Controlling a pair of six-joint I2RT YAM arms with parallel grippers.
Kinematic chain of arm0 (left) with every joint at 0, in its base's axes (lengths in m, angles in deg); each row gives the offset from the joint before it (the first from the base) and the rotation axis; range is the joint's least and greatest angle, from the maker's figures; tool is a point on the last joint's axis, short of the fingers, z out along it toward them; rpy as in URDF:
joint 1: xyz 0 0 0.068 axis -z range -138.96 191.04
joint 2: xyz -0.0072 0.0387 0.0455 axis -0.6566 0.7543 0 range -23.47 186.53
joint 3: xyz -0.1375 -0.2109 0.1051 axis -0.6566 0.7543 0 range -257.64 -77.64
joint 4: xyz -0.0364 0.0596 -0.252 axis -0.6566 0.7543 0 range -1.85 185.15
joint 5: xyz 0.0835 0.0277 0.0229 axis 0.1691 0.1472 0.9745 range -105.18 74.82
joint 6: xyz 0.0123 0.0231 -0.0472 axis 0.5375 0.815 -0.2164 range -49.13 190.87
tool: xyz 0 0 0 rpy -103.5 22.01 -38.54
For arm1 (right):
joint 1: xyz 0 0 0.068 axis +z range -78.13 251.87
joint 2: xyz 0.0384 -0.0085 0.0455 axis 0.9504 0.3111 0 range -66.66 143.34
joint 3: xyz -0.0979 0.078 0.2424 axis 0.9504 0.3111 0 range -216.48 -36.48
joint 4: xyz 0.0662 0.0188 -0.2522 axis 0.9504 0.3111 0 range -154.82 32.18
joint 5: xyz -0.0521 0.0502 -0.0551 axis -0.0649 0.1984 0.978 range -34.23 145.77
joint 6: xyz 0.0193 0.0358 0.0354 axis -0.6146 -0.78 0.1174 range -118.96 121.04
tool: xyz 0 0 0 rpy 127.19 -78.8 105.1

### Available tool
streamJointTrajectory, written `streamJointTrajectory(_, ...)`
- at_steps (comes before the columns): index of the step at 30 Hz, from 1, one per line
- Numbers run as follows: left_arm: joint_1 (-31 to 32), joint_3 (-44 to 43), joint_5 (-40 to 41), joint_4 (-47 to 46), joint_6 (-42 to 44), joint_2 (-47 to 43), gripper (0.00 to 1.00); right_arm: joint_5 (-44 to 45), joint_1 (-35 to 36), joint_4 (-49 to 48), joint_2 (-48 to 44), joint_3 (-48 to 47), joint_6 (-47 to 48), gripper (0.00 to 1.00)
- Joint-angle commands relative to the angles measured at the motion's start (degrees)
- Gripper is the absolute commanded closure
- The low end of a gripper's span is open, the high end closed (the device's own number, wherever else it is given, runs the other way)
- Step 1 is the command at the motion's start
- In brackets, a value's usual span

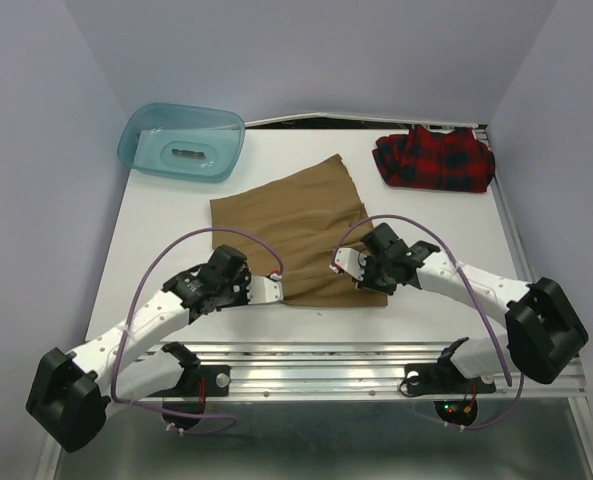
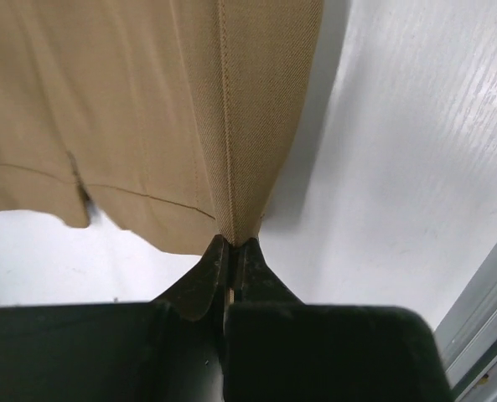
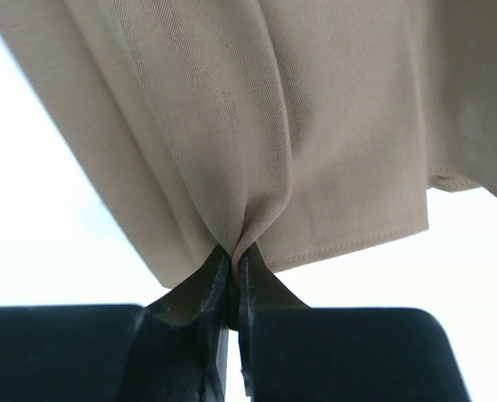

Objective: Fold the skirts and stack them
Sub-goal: Fold the skirt

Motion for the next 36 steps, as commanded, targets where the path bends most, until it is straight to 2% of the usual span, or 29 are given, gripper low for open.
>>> streamJointTrajectory(1, 0.25, -5.44, 0.29, 5.00, -0.95, -5.22, 1.00, -1.36, 0.43, 8.52, -4.53, -5.53, 0.82, 0.99)
streamJointTrajectory(13, 0.25, -15.72, -7.79, 19.14, -6.67, -14.96, 1.00, -3.21, 0.43, 25.22, -17.36, -14.58, 1.17, 0.99)
streamJointTrajectory(20, 0.25, -21.35, -9.56, 25.04, -8.07, -18.06, 1.00, -3.48, 0.43, 31.20, -18.34, -26.09, -1.90, 0.99)
streamJointTrajectory(23, 0.16, -23.55, -10.08, 26.10, -10.79, -16.83, 1.00, -1.19, 0.43, 29.54, -16.50, -31.11, -1.91, 0.99)
streamJointTrajectory(28, 0.25, -23.82, -10.96, 24.79, -13.78, -14.72, 1.00, 5.48, 0.43, 19.97, -8.68, -35.06, 0.64, 0.99)
streamJointTrajectory(36, -0.62, -20.66, -10.44, 22.33, -16.77, -11.82, 1.00, 5.14, -1.50, 11.36, 6.26, -47.19, 4.59, 0.99)
